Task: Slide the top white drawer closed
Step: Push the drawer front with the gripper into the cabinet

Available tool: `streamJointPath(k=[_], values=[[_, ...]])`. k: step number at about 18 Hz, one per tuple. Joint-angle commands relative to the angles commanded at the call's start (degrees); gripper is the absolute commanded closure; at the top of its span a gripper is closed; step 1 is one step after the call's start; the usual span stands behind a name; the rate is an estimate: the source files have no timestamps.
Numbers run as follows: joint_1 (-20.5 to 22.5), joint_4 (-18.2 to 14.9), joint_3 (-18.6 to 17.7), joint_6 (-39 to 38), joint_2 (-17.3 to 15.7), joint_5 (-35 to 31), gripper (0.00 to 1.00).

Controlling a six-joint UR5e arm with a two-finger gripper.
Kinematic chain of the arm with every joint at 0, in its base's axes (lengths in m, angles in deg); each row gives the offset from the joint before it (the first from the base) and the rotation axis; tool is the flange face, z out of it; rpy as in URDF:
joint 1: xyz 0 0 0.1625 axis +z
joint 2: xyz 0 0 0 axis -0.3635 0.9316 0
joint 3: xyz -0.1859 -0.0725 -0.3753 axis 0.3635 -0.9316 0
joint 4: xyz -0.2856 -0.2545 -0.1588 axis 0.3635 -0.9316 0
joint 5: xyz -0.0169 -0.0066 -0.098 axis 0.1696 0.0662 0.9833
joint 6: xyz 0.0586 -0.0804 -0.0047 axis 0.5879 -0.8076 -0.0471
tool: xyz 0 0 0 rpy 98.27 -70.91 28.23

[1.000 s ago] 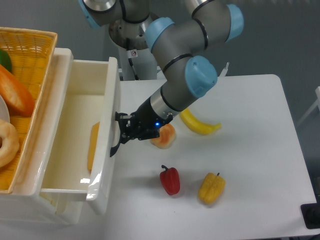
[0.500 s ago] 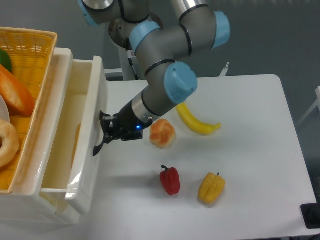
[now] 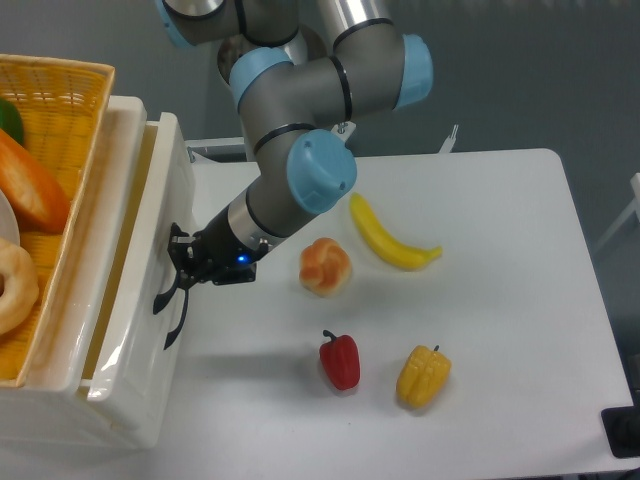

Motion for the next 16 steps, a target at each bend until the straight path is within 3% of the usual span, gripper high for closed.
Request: streamJointPath(k=[14,16], values=[[-1.8,0.1,0.0,-0.6,0.2,-0.3,0.89],[-1.8,1.1,0.0,-0.4,0.5,-0.4,0.83]])
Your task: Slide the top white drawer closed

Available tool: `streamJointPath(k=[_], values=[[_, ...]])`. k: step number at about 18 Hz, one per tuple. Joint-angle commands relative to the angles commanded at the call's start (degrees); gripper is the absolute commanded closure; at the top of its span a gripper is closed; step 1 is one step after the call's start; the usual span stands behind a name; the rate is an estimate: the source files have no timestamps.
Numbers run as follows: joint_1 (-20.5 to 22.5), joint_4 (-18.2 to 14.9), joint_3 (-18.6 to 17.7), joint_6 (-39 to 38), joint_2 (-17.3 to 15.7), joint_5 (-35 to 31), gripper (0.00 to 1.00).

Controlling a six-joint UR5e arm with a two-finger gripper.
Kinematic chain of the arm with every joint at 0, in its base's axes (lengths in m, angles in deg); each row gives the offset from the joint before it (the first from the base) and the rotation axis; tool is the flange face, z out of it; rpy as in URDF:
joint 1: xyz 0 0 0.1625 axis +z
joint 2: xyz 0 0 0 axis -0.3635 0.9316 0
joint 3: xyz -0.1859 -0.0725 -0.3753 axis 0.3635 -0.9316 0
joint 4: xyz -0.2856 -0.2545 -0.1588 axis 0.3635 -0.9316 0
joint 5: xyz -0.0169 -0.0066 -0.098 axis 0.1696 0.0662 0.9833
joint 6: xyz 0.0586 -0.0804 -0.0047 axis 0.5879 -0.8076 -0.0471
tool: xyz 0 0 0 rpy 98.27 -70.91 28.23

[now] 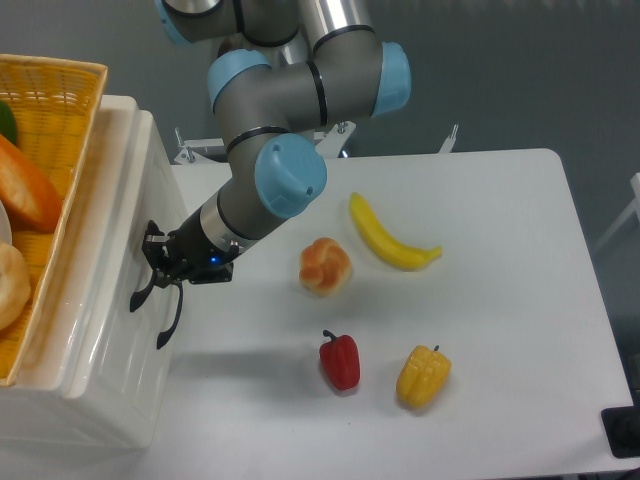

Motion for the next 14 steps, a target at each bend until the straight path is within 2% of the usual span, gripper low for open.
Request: streamJointPath(k=[4,7,11,12,14], values=[[0.8,2.2,0.2,0.4,0.6,-0.3,0.69],[4.4,4.7,0.4,0.4,0.6,-0.6,0.53],[8.3,4.8,2.1,0.4,0.6,-5.1,0.38],[9.5,4.8,2.5,0.4,0.6,-6.1,0.31],[11.5,4.9,2.9,0.4,0.9,-7.6,0.11]])
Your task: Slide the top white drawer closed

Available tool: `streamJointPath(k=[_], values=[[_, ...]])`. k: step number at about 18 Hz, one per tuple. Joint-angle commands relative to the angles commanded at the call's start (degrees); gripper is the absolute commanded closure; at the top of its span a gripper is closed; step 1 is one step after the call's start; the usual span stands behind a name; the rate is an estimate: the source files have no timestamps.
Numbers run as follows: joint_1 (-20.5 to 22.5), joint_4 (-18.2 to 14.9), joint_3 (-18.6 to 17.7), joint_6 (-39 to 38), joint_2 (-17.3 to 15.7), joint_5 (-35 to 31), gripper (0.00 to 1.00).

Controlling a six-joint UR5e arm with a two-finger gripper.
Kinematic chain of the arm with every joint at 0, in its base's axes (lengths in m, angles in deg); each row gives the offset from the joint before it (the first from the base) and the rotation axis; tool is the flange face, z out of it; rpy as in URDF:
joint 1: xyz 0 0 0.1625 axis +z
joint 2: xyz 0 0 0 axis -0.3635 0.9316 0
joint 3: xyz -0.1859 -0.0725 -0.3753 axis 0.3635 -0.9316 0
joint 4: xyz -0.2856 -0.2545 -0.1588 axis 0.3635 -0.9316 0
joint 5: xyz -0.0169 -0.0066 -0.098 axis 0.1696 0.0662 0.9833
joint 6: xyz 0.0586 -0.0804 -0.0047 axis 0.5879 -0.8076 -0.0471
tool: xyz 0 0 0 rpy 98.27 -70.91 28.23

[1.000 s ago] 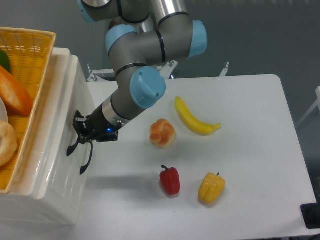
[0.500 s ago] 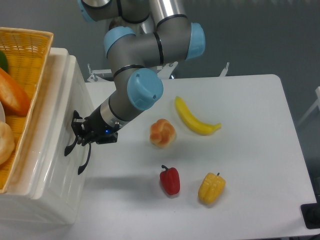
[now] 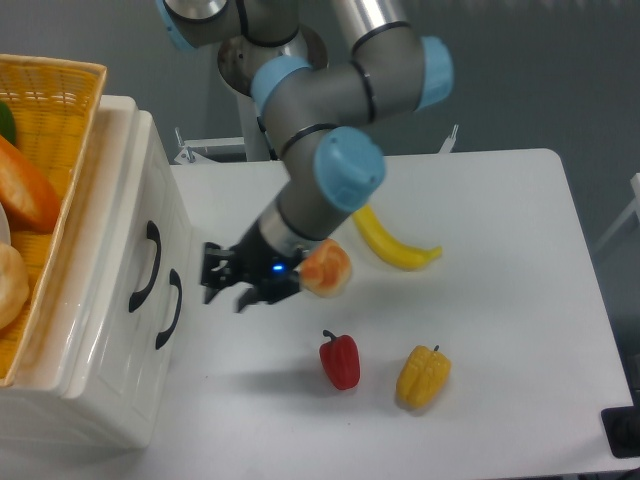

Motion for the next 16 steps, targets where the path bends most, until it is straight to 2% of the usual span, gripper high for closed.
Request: streamJointPath(k=[1,4,8,11,16], values=[[1.1,0.0,0.2,0.0,0.0,-1.1,0.00],[4.8,0.1,0.5,2.4,0.2,-3.3,0.00],[9.3,0.3,1.8,9.9,2.5,-7.0,0.00],[12.0,1.6,2.9,19.3,4.1,-12.9,0.00],[16.0,6.3,3.0,37.8,6.4,-24.2,0.00]])
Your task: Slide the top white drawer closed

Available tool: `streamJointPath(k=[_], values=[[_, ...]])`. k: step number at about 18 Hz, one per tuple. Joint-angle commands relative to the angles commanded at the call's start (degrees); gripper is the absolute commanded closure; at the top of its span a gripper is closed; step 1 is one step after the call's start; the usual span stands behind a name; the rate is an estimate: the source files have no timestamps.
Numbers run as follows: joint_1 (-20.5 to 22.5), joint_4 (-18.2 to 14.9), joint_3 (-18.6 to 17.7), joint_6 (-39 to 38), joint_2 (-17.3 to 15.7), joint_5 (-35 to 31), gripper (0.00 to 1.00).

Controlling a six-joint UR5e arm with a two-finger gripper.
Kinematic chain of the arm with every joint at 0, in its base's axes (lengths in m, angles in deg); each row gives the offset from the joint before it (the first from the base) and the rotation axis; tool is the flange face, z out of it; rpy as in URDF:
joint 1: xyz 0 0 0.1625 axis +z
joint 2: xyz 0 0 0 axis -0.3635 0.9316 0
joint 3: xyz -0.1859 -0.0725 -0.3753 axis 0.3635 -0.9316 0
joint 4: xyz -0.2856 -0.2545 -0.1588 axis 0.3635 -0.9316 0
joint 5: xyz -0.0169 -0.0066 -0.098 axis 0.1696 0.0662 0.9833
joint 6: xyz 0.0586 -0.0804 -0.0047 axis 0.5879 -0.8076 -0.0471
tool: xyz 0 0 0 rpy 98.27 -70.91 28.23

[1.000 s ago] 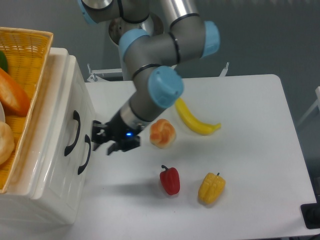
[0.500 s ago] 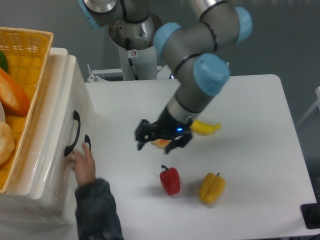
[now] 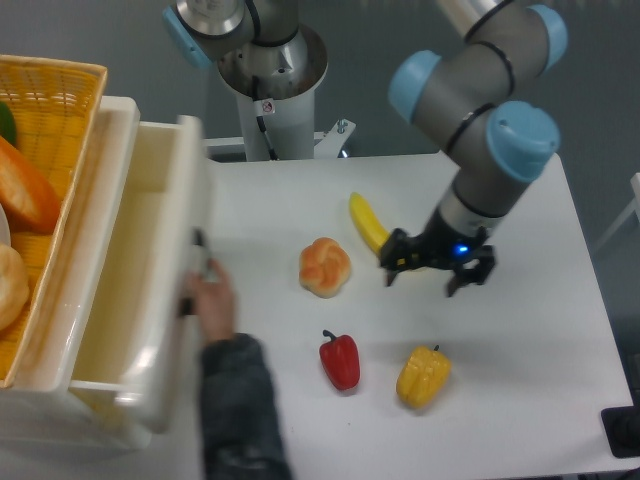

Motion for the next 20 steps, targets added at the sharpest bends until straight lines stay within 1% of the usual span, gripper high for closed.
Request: streamJointPath(k=[3,6,9,11,13,15,20], values=[[2.7,0.4,0.4,9.7,1.2,-0.8,0.00],[5.5,1.1,1.8,18.1,2.4,-1.1,0.00],[7.5,4.9,2.5,22.8,3.6,-1.1,0.00],[8.5,5.2,3.2,26.2,4.8,-1.3,0.00],[9.1,5.7,3.9,26.9,6.1,-1.3,0.00],[9.3,5.8,4.2,27.3,6.2,-1.4,0.00],[11.9,5.8,4.3,31.4,5.8,-1.4,0.00]])
